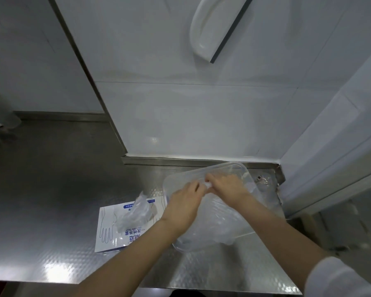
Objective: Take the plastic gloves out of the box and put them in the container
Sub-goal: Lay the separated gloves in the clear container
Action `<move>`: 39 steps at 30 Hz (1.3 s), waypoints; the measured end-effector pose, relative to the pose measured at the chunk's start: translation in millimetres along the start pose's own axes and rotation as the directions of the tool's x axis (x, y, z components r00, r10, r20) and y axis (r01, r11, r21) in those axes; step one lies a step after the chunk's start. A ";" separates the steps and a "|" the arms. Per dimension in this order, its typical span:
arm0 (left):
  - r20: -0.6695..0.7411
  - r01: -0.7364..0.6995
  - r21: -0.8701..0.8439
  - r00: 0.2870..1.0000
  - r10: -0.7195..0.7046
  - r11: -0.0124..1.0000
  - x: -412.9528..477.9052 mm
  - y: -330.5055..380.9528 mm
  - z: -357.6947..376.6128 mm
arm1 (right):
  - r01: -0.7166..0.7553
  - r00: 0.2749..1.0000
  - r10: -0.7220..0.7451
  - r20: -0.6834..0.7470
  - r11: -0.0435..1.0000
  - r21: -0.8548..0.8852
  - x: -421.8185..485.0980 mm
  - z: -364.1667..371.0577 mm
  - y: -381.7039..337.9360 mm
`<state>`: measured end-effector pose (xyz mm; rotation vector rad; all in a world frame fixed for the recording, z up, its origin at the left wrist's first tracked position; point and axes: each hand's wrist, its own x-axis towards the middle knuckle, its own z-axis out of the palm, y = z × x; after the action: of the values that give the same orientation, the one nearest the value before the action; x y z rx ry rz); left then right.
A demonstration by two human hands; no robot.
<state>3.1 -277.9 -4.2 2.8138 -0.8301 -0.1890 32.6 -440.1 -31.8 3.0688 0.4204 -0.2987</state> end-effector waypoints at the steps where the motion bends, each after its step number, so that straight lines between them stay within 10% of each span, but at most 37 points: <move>1: 0.074 -0.065 0.037 0.995 0.062 0.997 1.5 1.3 4.0 | 0.014 1.000 -0.014 -0.018 1.000 0.014 0.1 1.8 0.0; 6: 0.512 -0.122 0.236 0.859 -0.016 0.964 9.4 -3.8 32.8 | 0.139 0.944 -0.075 -0.320 0.973 0.183 -11.4 6.6 -3.1; 14: 0.703 -0.099 0.243 0.703 -0.105 0.965 20.7 -4.2 53.6 | -0.104 0.943 0.043 0.329 0.979 0.173 -20.2 33.3 3.0; 22: 0.764 -0.245 0.322 0.638 -0.098 0.915 20.0 4.1 44.5 | -0.216 0.888 0.175 0.425 0.975 0.050 -17.5 38.9 12.2; 26: 0.652 -0.184 0.287 0.757 -0.051 0.940 23.8 -3.7 30.3 | -0.295 0.905 0.301 0.302 0.953 -0.064 -19.1 16.9 -5.7; 30: 0.143 -0.085 0.007 0.986 0.084 0.996 13.1 -14.4 -13.3 | -0.299 0.953 0.302 0.014 0.937 0.181 -31.9 -18.8 -43.0; 34: -0.245 0.046 -0.302 0.961 -0.125 0.952 -30.4 -46.5 -41.7 | -0.034 0.971 0.139 -0.193 0.884 0.467 -44.6 -43.8 -94.1; 39: -0.127 0.421 -0.393 0.856 -0.502 0.818 -81.2 -125.7 -8.3 | 0.058 0.983 0.042 -0.179 0.853 0.518 -32.6 -44.9 -148.6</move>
<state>2.5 -128.7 -19.4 2.5696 -0.0299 -0.0736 -29.9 -303.1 18.1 3.6533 0.4157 -0.1438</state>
